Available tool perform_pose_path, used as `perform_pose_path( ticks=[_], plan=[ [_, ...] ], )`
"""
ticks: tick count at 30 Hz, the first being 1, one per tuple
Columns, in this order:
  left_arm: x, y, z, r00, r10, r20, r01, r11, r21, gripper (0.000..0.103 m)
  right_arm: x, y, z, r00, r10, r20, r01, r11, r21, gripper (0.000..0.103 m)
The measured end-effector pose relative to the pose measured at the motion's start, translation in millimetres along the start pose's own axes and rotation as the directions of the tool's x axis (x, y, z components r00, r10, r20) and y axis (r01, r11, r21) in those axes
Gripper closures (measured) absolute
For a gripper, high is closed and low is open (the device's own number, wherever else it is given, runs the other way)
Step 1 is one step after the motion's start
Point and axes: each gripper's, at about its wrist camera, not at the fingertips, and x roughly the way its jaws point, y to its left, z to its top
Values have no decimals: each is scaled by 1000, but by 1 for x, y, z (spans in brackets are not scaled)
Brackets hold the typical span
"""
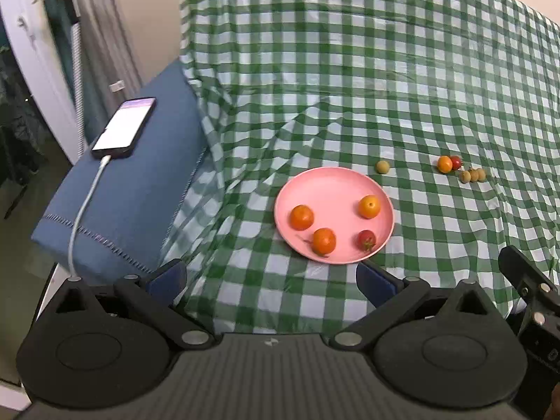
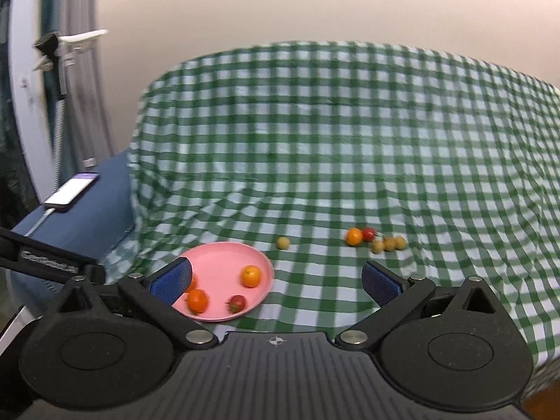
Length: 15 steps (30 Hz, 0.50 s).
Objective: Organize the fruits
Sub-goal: 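Lift both tools away from the plate and move toward the remaining fruits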
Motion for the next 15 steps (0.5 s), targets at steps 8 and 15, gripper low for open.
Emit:
perform_pose_path(
  ticks=[8,15],
  plan=[
    [54,-38,46,994,-46,-97,48,999,17,0,54,-50,-4,993,-92,-71,96,993,65,1],
    [114,-73,89,989,-28,-148,33,999,33,0,136,-98,-12,977,-151,-151,173,973,151,1]
  ],
)
